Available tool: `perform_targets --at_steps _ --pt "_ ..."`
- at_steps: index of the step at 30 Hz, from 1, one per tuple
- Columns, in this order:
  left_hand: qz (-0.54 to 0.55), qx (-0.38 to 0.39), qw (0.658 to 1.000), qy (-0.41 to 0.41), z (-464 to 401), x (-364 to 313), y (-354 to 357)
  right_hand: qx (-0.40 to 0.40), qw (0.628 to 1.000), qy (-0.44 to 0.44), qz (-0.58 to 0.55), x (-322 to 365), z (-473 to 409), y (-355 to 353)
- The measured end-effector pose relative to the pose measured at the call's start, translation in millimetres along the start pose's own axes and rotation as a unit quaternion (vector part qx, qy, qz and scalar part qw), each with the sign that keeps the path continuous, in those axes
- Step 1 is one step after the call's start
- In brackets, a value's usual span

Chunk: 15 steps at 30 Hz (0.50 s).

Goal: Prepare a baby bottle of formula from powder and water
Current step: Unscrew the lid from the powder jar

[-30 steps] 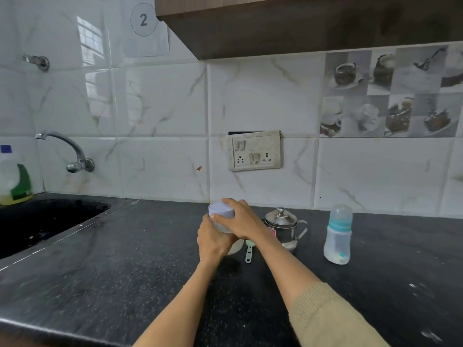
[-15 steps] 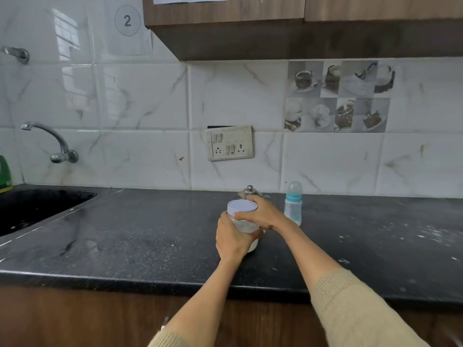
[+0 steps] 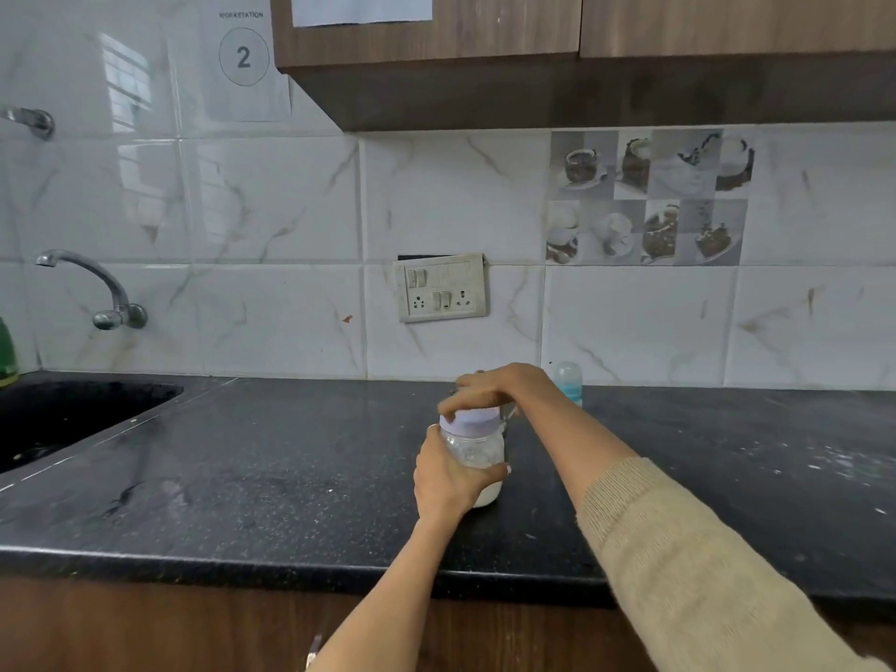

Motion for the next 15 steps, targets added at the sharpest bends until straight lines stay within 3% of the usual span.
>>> perform_targets --at_steps 5,12,15 --pt "0.01 -0.001 1.0 0.002 -0.4 0.3 0.1 0.007 0.999 0.026 0.047 5.2 -2.6 5.8" --pt "-0.004 0.004 1.0 -0.007 -3.6 4.6 1.6 0.05 0.996 -0.057 -0.038 19.7 3.8 4.1" --pt "-0.006 0.001 1.0 0.001 -4.3 3.8 1.0 0.034 0.997 -0.071 -0.022 20.1 0.1 1.2"
Point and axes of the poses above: each hand's wrist, its own z-axis away from the middle knuckle, its own y-axis out of the palm, x = y × z, the point moved 10 cm from there along -z, towards the middle knuckle, and after that the axes turned 7 degrees about -z, right-handed, at the moved point
